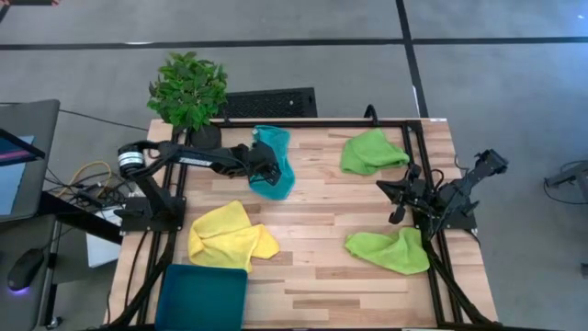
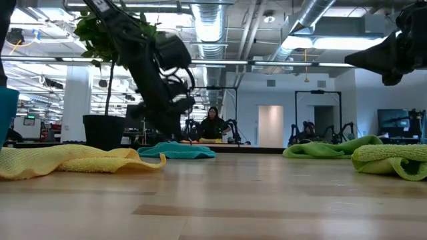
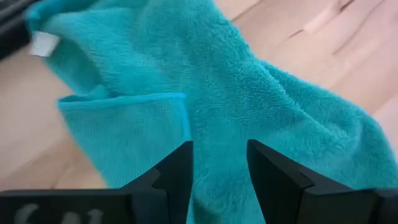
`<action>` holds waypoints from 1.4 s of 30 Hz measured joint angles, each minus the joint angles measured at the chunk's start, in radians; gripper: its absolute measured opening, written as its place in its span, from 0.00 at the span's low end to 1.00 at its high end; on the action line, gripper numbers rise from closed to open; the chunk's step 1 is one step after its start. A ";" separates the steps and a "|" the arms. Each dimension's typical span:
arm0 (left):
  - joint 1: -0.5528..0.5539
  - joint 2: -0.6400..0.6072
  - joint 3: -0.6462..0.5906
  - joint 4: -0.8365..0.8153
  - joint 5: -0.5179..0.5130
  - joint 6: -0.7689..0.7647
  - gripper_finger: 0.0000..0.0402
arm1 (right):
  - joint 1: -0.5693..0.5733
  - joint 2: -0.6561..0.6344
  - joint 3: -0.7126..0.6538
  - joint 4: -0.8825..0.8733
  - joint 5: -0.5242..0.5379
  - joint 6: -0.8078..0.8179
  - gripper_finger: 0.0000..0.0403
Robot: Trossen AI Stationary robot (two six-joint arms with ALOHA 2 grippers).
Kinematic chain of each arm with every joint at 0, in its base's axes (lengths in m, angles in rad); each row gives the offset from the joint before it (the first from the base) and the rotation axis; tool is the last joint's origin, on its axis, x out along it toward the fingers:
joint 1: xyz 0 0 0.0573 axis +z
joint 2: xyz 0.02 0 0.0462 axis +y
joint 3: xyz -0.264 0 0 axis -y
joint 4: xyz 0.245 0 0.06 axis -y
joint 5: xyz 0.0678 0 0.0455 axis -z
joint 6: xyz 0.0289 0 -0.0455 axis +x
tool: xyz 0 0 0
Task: Fold microfiber towels
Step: Fold the blue microfiber towel
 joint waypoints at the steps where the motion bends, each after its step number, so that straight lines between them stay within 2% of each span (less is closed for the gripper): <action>1: 0.000 0.015 0.007 0.005 -0.003 -0.001 0.35 | 0.000 -0.001 0.000 0.001 -0.001 0.000 0.09; 6: -0.003 0.077 0.053 0.030 -0.055 0.020 0.35 | 0.000 0.001 0.006 0.005 -0.002 0.000 0.09; 11: -0.005 0.088 0.070 0.001 -0.129 0.019 0.35 | 0.000 0.001 0.011 0.005 -0.002 0.000 0.09; 24: 0.000 0.186 0.070 0.039 -0.154 -0.005 0.35 | 0.000 0.001 0.014 0.005 -0.002 0.000 0.09; 42: 0.003 0.192 0.070 0.039 -0.124 -0.069 0.34 | 0.000 0.001 0.015 0.006 -0.002 0.000 0.09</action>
